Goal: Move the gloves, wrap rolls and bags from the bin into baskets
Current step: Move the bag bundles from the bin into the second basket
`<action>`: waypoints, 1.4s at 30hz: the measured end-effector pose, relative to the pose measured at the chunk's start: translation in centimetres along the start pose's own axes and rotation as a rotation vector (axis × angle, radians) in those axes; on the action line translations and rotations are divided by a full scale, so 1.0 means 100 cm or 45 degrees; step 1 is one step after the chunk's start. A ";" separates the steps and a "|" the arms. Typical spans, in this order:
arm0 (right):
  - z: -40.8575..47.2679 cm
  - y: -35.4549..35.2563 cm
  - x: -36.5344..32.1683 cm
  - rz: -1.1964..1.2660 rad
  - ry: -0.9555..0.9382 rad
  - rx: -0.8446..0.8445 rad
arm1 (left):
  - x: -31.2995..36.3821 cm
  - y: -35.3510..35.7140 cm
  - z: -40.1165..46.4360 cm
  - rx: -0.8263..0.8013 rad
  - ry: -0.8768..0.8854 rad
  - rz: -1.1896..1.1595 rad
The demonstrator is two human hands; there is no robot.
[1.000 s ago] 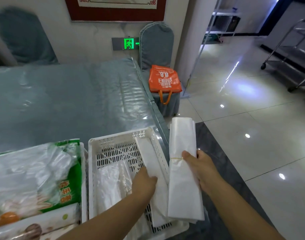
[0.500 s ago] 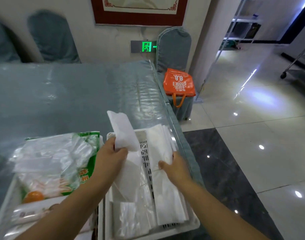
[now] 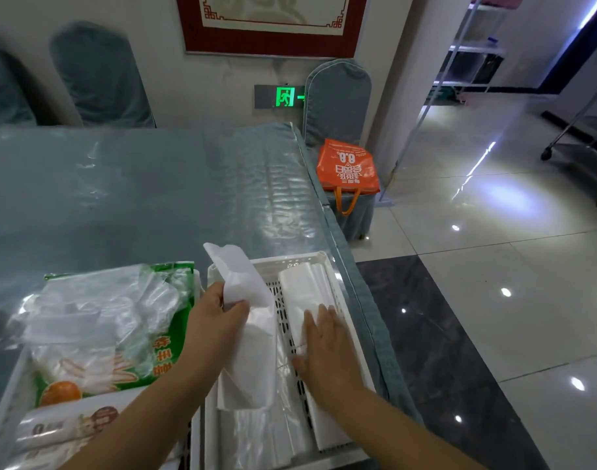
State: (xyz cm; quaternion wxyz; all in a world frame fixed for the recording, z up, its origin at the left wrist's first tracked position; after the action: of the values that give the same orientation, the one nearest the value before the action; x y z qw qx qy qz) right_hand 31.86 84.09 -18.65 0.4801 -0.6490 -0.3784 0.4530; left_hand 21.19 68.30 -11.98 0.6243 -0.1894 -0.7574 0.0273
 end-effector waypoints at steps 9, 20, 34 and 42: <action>0.004 0.013 0.007 0.216 0.166 -0.022 | -0.003 0.009 0.002 -0.022 -0.033 -0.010; 0.003 0.027 0.009 0.218 0.280 0.000 | -0.002 0.011 0.004 -0.035 -0.030 0.032; -0.016 -0.079 0.086 0.746 0.394 0.631 | -0.009 0.109 -0.034 -0.319 -0.088 -0.035; -0.023 -0.065 0.084 0.687 0.271 0.565 | -0.037 0.133 -0.040 -0.536 0.011 0.534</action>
State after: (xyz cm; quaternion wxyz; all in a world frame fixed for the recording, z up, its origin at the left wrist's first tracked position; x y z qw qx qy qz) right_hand 36.24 92.82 -13.96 0.5092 -0.6490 -0.0338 0.5643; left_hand 28.97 78.65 -18.24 0.5553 -0.4673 -0.6879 -0.0027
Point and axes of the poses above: each hand's wrist, its own z-axis towards the middle knuckle, its own y-axis out of the palm, x = y × z, the point moved 6 cm from there along z, towards the middle knuckle, and after that the axes turned 2 degrees about -y, right-handed, at the moved point
